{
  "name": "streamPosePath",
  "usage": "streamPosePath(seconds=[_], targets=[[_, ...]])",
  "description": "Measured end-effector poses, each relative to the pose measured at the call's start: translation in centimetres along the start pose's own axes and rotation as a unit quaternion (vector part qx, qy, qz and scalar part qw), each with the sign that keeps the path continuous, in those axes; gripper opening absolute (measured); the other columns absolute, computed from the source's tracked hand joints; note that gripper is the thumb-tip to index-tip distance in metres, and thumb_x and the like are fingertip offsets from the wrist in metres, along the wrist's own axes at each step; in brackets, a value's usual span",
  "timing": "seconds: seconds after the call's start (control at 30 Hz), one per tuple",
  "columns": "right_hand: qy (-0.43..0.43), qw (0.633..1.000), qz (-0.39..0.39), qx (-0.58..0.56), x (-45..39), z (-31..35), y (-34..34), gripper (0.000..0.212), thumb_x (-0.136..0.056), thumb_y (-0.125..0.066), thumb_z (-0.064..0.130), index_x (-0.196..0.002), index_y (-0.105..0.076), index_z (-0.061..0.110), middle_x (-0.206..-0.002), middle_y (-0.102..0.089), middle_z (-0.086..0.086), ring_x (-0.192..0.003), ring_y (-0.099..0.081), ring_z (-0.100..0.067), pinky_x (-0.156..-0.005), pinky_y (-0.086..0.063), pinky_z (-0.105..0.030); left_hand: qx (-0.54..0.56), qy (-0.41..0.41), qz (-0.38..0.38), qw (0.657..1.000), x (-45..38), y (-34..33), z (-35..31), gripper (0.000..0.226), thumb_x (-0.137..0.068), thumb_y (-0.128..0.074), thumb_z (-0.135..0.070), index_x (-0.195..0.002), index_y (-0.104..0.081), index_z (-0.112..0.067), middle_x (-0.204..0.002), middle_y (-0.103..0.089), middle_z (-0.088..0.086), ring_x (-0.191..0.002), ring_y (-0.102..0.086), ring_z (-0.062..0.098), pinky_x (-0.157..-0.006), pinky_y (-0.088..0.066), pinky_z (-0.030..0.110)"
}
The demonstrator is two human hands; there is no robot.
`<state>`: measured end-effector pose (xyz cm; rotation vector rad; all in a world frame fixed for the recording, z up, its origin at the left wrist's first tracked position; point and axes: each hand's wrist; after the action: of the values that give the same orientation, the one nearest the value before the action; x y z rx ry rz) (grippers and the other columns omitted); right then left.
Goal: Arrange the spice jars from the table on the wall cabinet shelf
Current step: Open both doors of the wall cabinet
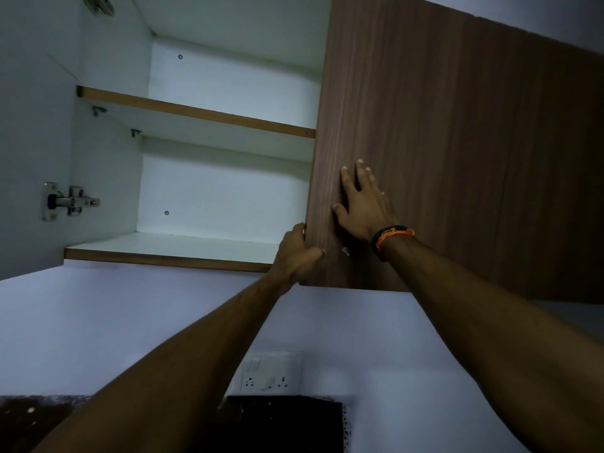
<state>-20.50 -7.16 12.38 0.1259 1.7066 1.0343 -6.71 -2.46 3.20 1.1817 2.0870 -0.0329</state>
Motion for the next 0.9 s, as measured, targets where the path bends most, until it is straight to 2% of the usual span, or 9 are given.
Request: streamPosePath(seconds=[0.17,0.33,0.47,0.57,0.67,0.77,0.83,0.87,0.9], targets=[[-0.041,0.996,-0.067,-0.042,1.1,2.0,0.6,0.088,-0.098,-0.043,0.060,-0.162,0.000,0.017,-0.170,0.008,-0.014,-0.157,0.002,-0.036,-0.122,-0.016,-0.064,0.073,-0.011,-0.012,0.997,2.0,0.4,-0.8,0.045,-0.087,-0.070,-0.009,-0.128,-0.052,-0.012,-0.112,-0.064,0.003,-0.091,-0.063,0.017,-0.068,-0.052,0.020],[-0.051,0.984,-0.165,-0.053,2.6,4.1,3.4,0.108,-0.087,-0.043,0.080,-0.163,0.000,0.015,-0.170,0.005,-0.014,-0.157,0.000,-0.036,-0.122,-0.010,-0.061,0.129,-0.069,-0.018,0.989,5.9,-1.1,-2.0,0.030,-0.094,-0.065,-0.015,-0.120,-0.050,-0.018,-0.101,-0.061,-0.013,-0.090,-0.061,0.005,-0.063,-0.047,0.011],[-0.042,0.973,-0.222,-0.043,3.9,3.8,7.3,0.101,-0.090,-0.059,0.056,-0.162,-0.004,0.012,-0.170,-0.005,-0.016,-0.156,-0.012,-0.036,-0.123,-0.022,-0.056,0.159,-0.150,0.001,0.976,9.2,-3.3,-3.2,0.034,-0.099,-0.059,-0.017,-0.128,-0.042,-0.020,-0.115,-0.063,-0.008,-0.103,-0.064,0.007,-0.079,-0.055,0.018],[-0.030,0.971,-0.235,-0.026,6.0,2.5,9.7,0.093,-0.093,-0.058,0.042,-0.162,-0.004,0.010,-0.170,-0.009,-0.015,-0.156,-0.016,-0.031,-0.125,-0.025,-0.047,0.183,-0.189,0.009,0.965,11.2,-5.0,-4.5,0.037,-0.100,-0.058,-0.019,-0.131,-0.039,-0.024,-0.114,-0.060,-0.023,-0.103,-0.064,0.000,-0.082,-0.056,0.018],[-0.019,0.966,-0.255,-0.026,8.3,1.2,11.7,0.089,-0.094,-0.056,0.035,-0.161,-0.007,0.006,-0.169,-0.012,-0.015,-0.156,-0.019,-0.028,-0.122,-0.032,-0.043,0.227,-0.223,0.042,0.947,13.0,-6.3,-6.4,0.045,-0.099,-0.054,-0.027,-0.141,-0.036,-0.024,-0.128,-0.057,-0.024,-0.117,-0.057,-0.005,-0.090,-0.050,0.014],[-0.005,0.962,-0.273,-0.032,10.4,-0.5,13.7,0.085,-0.095,-0.056,0.031,-0.161,-0.011,0.003,-0.168,-0.020,-0.015,-0.152,-0.031,-0.026,-0.116,-0.041,-0.038,0.300,-0.253,0.095,0.915,14.6,-7.7,-9.2,0.061,-0.103,-0.048,-0.026,-0.157,-0.020,-0.025,-0.157,-0.036,-0.018,-0.142,-0.035,-0.002,-0.110,-0.035,0.014],[-0.004,0.959,-0.281,-0.037,11.7,-1.9,15.0,0.083,-0.096,-0.057,0.030,-0.160,-0.013,0.003,-0.158,-0.040,-0.018,-0.129,-0.058,-0.023,-0.103,-0.051,-0.033,0.336,-0.267,0.124,0.895,15.5,-8.7,-11.2,0.064,-0.105,-0.042,-0.026,-0.160,-0.010,-0.026,-0.163,-0.024,-0.018,-0.148,-0.025,0.000,-0.118,-0.028,0.022],[-0.007,0.957,-0.285,-0.041,12.3,-2.5,15.5,0.082,-0.096,-0.057,0.030,-0.161,-0.014,0.003,-0.143,-0.055,-0.020,-0.103,-0.066,-0.016,-0.093,-0.055,-0.030,0.351,-0.271,0.138,0.886,15.8,-9.2,-11.9,0.064,-0.105,-0.040,-0.027,-0.160,-0.007,-0.026,-0.164,-0.020,-0.018,-0.149,-0.021,0.001,-0.120,-0.026,0.027],[-0.011,0.955,-0.292,-0.043,13.0,-3.2,16.1,0.080,-0.097,-0.057,0.030,-0.160,-0.015,0.004,-0.120,-0.062,-0.017,-0.081,-0.060,-0.005,-0.082,-0.054,-0.025,0.368,-0.271,0.154,0.876,16.2,-9.9,-12.8,0.065,-0.105,-0.039,-0.028,-0.160,-0.004,-0.027,-0.165,-0.016,-0.018,-0.150,-0.018,0.001,-0.122,-0.023,0.031]])
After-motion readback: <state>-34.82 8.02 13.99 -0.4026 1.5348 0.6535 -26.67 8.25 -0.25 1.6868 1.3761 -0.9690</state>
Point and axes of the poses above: each hand's wrist, its own x-axis away from the middle knuckle, its own y-axis out of the back of the hand, z = x × y
